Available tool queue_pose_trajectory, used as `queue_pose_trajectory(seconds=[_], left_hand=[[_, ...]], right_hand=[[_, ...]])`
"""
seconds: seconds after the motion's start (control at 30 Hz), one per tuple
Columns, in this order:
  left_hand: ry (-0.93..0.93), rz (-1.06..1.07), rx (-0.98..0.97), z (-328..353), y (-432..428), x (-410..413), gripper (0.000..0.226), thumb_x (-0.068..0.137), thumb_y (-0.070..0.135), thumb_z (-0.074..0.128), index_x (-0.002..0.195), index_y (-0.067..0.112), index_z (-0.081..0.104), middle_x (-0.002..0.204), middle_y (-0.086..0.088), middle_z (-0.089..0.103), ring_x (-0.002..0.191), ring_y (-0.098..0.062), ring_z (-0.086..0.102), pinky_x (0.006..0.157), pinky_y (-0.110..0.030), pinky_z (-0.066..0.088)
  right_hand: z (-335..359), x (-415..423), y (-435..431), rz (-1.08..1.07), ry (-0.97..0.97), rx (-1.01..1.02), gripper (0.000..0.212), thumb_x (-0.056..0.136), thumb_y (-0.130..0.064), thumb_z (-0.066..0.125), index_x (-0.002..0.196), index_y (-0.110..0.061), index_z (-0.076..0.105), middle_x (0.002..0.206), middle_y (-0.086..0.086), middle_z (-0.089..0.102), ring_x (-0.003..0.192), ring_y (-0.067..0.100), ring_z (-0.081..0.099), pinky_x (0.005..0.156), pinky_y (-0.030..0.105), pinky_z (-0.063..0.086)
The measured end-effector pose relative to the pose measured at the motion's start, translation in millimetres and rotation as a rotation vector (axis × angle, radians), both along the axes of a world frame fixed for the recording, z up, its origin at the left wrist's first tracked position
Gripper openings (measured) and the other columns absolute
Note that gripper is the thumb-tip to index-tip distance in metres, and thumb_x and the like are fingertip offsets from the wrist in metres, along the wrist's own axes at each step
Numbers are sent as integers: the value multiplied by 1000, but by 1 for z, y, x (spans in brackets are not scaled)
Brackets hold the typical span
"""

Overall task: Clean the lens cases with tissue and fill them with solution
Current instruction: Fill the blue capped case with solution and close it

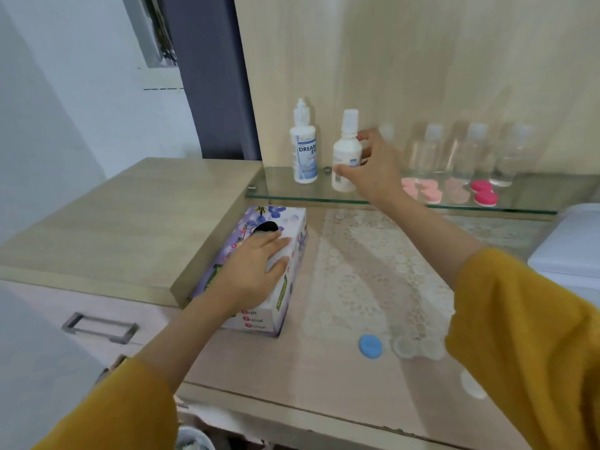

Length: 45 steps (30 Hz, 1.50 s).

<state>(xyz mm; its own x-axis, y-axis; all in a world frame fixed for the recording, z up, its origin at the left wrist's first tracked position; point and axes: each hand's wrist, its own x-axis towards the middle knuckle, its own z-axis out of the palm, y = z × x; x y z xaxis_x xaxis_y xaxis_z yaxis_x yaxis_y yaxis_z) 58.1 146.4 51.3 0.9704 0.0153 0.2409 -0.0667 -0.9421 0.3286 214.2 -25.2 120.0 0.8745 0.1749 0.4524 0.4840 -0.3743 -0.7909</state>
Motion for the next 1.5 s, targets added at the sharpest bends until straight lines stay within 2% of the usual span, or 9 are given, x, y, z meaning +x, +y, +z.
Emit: queue_pose_trajectory(seconds=[0.2, 0.37, 0.63, 0.8, 0.9, 1.03, 1.17, 1.33, 1.5], left_hand=[[-24, 9, -65, -5, 2, 2, 43, 95, 30, 43, 138, 23, 40, 149, 8, 30, 137, -6, 21, 99, -8, 6], [-27, 12, -77, -5, 2, 2, 43, 96, 29, 42, 138, 24, 39, 149, 9, 30, 136, -6, 22, 98, -8, 8], [-10, 10, -92, -4, 2, 0, 43, 96, 30, 42, 138, 24, 39, 149, 9, 30, 136, -6, 22, 98, -8, 9], [0, 10, -89, -3, 2, 0, 42, 96, 29, 44, 137, 22, 41, 148, 7, 32, 137, -7, 24, 101, -11, 10], [17, 9, -89, 3, 1, -1, 41, 95, 27, 46, 135, 19, 44, 147, 4, 34, 136, -9, 26, 102, -13, 13], [-50, 21, -62, 17, -7, -4, 38, 92, 21, 52, 129, 12, 52, 141, -2, 43, 133, -14, 34, 98, -10, 16], [-205, -50, -93, 25, -40, -18, 26, 89, 16, 57, 113, 10, 64, 120, -3, 61, 114, -17, 51, 91, -11, 24], [-11, -223, -179, 5, -82, -34, 23, 87, 18, 61, 109, 16, 66, 110, 0, 62, 89, -8, 54, 81, -16, 39], [212, -282, -102, -28, -99, -38, 38, 88, 17, 59, 126, 19, 56, 121, -2, 50, 111, -15, 47, 94, -16, 32]], right_hand=[[-9, 19, 14, -8, 16, -46, 56, 70, -21, 77, 117, -12, 46, 90, 2, 58, 85, 22, 60, 78, 37, 48], [-10, 24, 20, -15, -12, -55, 58, 70, -24, 78, 117, -12, 47, 89, -1, 57, 79, 15, 55, 68, 25, 40], [-9, 22, 22, -29, -7, -62, 64, 71, -21, 78, 125, -12, 45, 102, 5, 62, 82, 13, 52, 68, 19, 35], [-7, 11, 10, -77, 22, -78, 69, 71, -27, 79, 129, -13, 44, 109, 7, 60, 95, 20, 57, 84, 32, 46], [-5, -7, -9, -68, 26, -64, 59, 72, -28, 78, 122, -14, 50, 108, 5, 59, 91, 19, 57, 84, 35, 49], [-9, -50, -45, -22, 27, -115, 45, 73, -29, 77, 112, -15, 58, 100, -2, 60, 81, 12, 58, 73, 24, 48], [-25, -96, -90, 68, 105, -252, 27, 75, -27, 75, 98, -20, 62, 95, -5, 63, 76, 9, 59, 63, 6, 43], [-61, -131, -135, 85, 193, -460, 24, 74, -26, 76, 95, -18, 67, 99, -2, 67, 79, 11, 62, 76, 25, 50], [-85, -149, -154, 87, 138, -680, 40, 73, -36, 74, 109, -19, 66, 108, -3, 63, 92, 14, 55, 84, 29, 41]])
